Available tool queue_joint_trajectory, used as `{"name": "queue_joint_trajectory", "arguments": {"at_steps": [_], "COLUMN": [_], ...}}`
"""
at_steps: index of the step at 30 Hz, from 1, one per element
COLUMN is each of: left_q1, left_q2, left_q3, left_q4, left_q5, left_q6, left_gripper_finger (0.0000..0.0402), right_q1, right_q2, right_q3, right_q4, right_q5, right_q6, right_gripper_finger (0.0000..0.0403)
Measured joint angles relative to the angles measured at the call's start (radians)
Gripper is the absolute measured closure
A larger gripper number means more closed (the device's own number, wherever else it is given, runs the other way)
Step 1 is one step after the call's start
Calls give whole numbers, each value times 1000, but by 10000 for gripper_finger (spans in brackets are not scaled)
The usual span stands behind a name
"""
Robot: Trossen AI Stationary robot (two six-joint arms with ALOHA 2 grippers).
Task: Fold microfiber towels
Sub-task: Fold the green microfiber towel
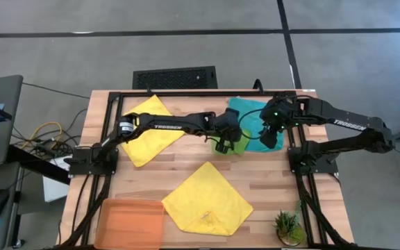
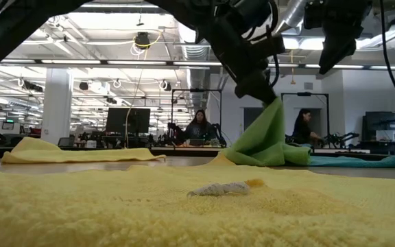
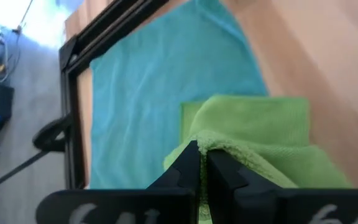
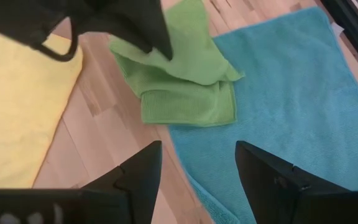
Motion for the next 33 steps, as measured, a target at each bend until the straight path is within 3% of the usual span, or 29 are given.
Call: {"name": "queue_joint_trajectory", "arguments": {"at_steps": [7,15,28,33], "left_q1": [-17,-16,-17,-17], "left_q2": [1,2,2,2], "left_q3": [0,0,0,0], "left_q4": [26,25,26,32], "left_q5": [99,101,103,103], "left_q6": [1,-24,-111,-104], "left_gripper_finger": [401,390,278,253], "right_q1": [0,0,0,0], "right_q2": [0,0,0,0], "right_q3": [0,0,0,0], "right_q4": [-25,-26,-26,-26], "right_q5": [0,0,-1,-1], "right_q6": [0,0,2,2], "right_gripper_finger": [175,175,175,175]}}
